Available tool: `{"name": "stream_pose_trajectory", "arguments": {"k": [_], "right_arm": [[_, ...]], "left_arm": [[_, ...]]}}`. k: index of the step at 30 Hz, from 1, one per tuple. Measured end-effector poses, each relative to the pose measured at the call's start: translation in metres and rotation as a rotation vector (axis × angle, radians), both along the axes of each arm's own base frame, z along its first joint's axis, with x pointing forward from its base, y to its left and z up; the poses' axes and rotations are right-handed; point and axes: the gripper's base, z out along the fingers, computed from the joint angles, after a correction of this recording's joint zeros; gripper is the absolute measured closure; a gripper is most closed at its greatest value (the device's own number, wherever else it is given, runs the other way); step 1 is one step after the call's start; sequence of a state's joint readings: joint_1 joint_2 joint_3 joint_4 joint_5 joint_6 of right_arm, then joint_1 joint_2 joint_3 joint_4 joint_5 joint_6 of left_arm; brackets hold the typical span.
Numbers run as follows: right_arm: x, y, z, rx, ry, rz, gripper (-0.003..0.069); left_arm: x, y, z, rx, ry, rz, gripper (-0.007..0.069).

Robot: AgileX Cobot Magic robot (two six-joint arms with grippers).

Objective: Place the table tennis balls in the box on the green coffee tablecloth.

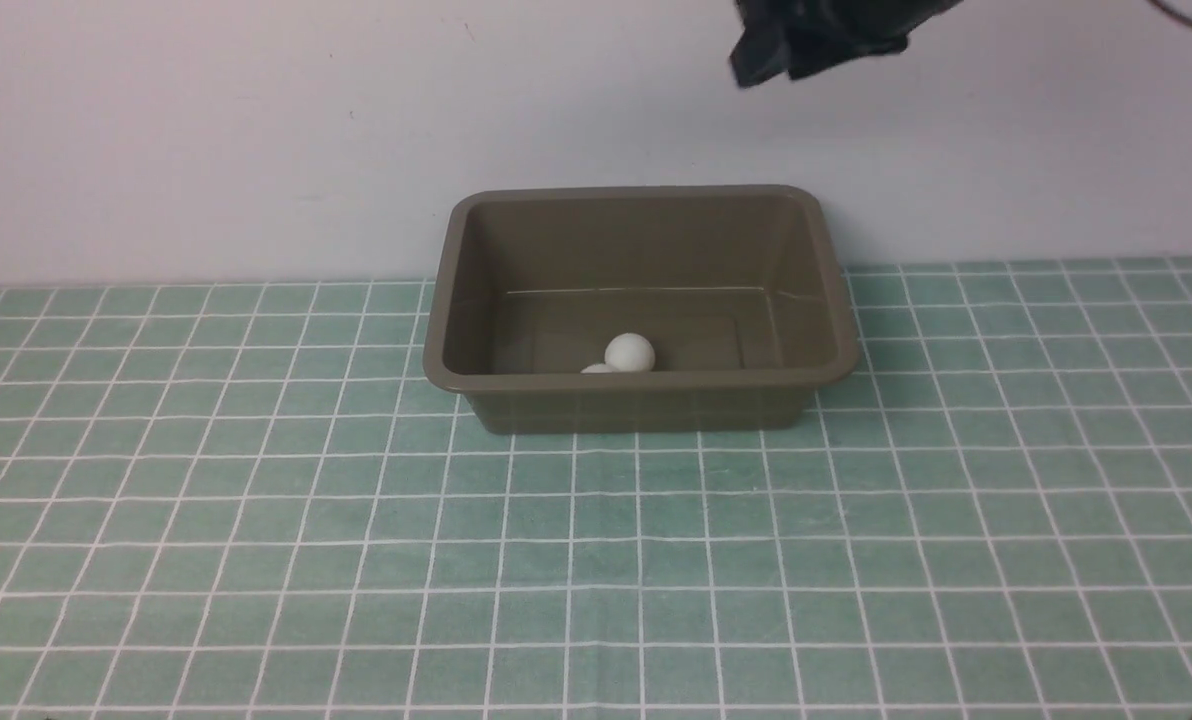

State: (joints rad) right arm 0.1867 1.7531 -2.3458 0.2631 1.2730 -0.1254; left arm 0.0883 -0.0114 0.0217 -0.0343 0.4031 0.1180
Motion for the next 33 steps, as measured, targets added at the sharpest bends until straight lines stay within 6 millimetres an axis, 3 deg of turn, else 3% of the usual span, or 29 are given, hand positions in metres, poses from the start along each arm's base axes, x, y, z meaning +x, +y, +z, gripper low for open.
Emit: {"name": "stream_pose_trajectory", "arguments": {"k": [3, 5, 9, 17, 21, 24, 26, 33], "right_arm": [[-0.040, -0.009, 0.027, 0.005, -0.076, -0.009, 0.0490], [-0.064, -0.015, 0.035, -0.003, -0.092, -0.019, 0.0489], [-0.099, -0.026, 0.023, -0.059, -0.046, -0.055, 0.0489], [-0.160, -0.046, -0.042, -0.176, 0.119, -0.104, 0.0489], [-0.186, -0.051, -0.087, -0.204, 0.223, -0.099, 0.0489], [-0.209, -0.055, -0.132, -0.223, 0.304, -0.093, 0.0489], [-0.220, -0.058, -0.152, -0.219, 0.294, -0.097, 0.0489], [-0.243, -0.062, -0.192, -0.147, 0.089, -0.123, 0.0492]], "left_arm": [[0.000, 0.000, 0.000, 0.000, 0.000, 0.000, 0.0114], [0.000, 0.000, 0.000, 0.000, 0.000, 0.000, 0.0114], [0.000, 0.000, 0.000, 0.000, 0.000, 0.000, 0.0114], [0.000, 0.000, 0.000, 0.000, 0.000, 0.000, 0.0114], [0.000, 0.000, 0.000, 0.000, 0.000, 0.000, 0.0114], [0.000, 0.000, 0.000, 0.000, 0.000, 0.000, 0.0114], [0.000, 0.000, 0.000, 0.000, 0.000, 0.000, 0.0114], [0.000, 0.000, 0.000, 0.000, 0.000, 0.000, 0.0114]]}}
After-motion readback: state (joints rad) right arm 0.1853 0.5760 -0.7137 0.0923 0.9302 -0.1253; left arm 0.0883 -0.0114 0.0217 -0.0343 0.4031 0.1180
